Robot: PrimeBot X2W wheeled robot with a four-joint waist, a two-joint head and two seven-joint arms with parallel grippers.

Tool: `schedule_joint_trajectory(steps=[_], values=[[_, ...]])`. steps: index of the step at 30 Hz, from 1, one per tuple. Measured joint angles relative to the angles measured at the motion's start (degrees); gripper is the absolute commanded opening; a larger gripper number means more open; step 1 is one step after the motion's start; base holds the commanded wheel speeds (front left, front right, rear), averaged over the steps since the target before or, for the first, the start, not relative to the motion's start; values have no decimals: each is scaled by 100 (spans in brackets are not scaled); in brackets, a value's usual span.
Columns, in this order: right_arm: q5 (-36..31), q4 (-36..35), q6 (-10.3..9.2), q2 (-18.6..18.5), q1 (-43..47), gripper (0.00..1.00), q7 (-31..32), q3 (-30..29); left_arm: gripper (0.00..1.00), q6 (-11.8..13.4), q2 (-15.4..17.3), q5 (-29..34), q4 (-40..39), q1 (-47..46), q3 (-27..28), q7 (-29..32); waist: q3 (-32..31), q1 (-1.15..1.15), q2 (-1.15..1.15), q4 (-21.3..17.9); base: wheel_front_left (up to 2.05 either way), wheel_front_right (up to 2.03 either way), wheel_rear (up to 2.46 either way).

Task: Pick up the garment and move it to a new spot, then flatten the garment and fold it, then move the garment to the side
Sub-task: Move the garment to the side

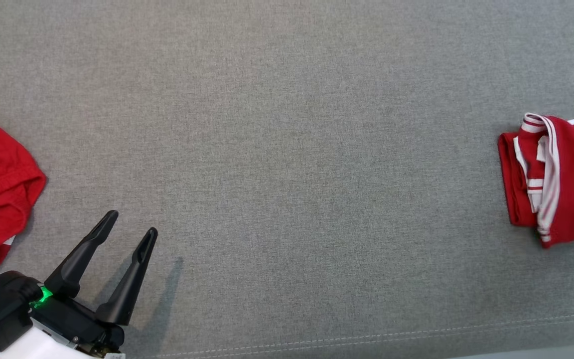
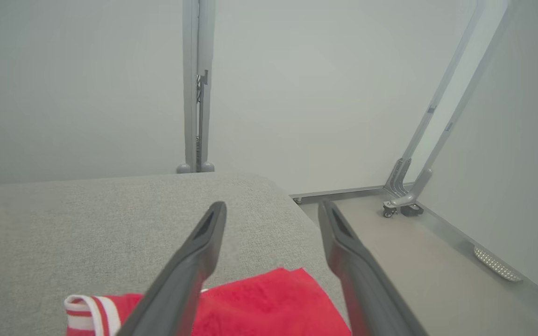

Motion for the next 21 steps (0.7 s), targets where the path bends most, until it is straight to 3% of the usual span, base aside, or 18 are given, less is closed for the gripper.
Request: schedule_joint_trajectory(steps=[11,21], values=[[521,-995,0,-19,526,100,-183,1649,100,0,-595,16,738,-57,148,0,-603,0,0,59,0,0,0],[1038,-743,0,-22,1346,100,-471,2186,100,0,-1161,336,1741,-62,338,0,-1285,0,0,264,0,0,0]])
